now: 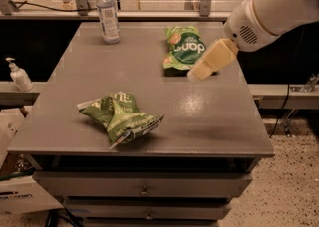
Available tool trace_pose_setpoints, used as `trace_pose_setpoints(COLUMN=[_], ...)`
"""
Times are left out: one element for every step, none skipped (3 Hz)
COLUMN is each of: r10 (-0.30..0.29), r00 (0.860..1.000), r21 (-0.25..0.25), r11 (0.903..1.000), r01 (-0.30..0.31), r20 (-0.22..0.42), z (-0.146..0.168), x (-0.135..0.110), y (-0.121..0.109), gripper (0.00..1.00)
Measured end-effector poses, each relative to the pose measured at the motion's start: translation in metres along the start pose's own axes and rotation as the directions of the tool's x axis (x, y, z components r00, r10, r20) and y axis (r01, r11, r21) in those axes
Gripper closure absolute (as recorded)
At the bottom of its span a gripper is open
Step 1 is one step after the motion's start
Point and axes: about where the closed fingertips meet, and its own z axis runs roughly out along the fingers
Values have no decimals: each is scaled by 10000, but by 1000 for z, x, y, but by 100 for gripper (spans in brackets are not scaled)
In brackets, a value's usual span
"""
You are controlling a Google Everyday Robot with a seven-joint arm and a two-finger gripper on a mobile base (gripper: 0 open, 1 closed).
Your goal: Knock blue plastic bottle over
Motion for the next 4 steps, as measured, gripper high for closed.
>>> trace_pose_setpoints(r10=[371, 553, 523, 580], r00=[9955, 9854, 9751, 9674], r21=[60, -6, -59, -43], r11=[9993, 9984, 9986, 9983], r01=[-378, -559, -523, -588], r20=[872, 1608, 2157, 2464], z=[38, 80, 124, 161], x=[-33, -67, -103, -135], y=[-19, -36, -52, -62], gripper=[0, 0, 0, 0])
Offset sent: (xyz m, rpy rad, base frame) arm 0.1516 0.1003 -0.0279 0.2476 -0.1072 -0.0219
